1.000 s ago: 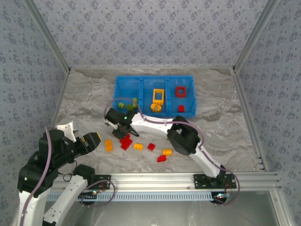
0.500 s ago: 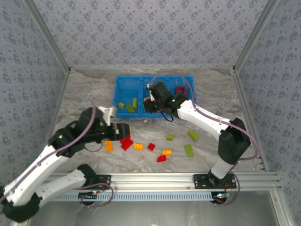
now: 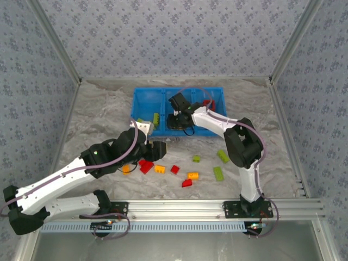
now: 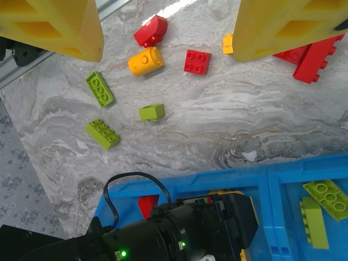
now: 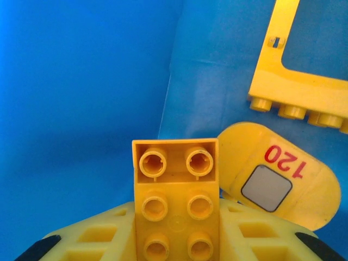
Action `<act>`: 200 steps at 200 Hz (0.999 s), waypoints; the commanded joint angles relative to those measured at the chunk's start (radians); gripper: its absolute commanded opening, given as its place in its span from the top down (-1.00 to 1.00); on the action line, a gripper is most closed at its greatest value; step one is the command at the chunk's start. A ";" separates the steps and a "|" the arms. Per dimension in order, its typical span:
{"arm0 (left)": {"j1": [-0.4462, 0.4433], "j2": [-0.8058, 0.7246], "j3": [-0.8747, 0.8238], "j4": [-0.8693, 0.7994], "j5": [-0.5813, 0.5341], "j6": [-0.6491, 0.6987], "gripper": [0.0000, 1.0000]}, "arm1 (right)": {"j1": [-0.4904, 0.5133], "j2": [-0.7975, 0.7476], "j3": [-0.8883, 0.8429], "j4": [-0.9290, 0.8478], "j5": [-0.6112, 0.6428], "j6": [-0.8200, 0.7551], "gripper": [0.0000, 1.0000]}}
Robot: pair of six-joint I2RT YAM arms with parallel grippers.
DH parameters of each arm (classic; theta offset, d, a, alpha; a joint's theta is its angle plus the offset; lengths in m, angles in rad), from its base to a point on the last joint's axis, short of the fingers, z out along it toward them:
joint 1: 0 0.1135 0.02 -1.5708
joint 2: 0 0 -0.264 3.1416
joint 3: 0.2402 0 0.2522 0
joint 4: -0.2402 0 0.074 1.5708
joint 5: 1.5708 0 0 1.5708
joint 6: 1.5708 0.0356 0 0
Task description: Sort the legos into containers by color
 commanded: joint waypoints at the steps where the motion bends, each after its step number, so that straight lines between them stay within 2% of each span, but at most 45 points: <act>1: -0.007 -0.008 0.001 0.021 -0.033 -0.009 -0.29 | -0.007 0.027 0.049 -0.034 -0.017 0.028 0.21; 18: -0.011 -0.010 -0.001 0.022 -0.037 -0.012 -0.29 | -0.007 0.037 0.062 -0.043 -0.017 0.027 0.04; 31: -0.015 -0.013 -0.001 0.019 -0.043 -0.015 -0.29 | -0.005 0.029 0.061 -0.046 -0.006 0.025 -0.17; 41: -0.014 -0.015 0.000 0.017 -0.046 -0.016 -0.29 | 0.002 0.016 0.059 -0.050 0.011 0.021 -0.21; 93: -0.015 -0.033 -0.005 -0.024 -0.062 -0.018 -0.28 | 0.040 -0.139 0.025 -0.077 0.156 0.005 -0.12; 128: -0.014 -0.065 -0.002 -0.098 -0.095 -0.011 -0.29 | 0.084 -0.310 -0.056 -0.063 0.249 -0.023 -0.08; 160: -0.009 -0.089 0.011 -0.157 -0.111 0.001 -0.30 | 0.155 -0.506 -0.196 -0.032 0.343 -0.057 -0.07; 176: -0.007 -0.074 0.018 -0.170 -0.082 0.015 -0.30 | 0.211 -0.601 -0.277 -0.032 0.387 -0.059 -0.06; 200: -0.009 0.022 0.016 -0.123 0.047 0.057 -0.30 | 0.316 -0.726 -0.420 -0.112 0.466 0.027 -0.05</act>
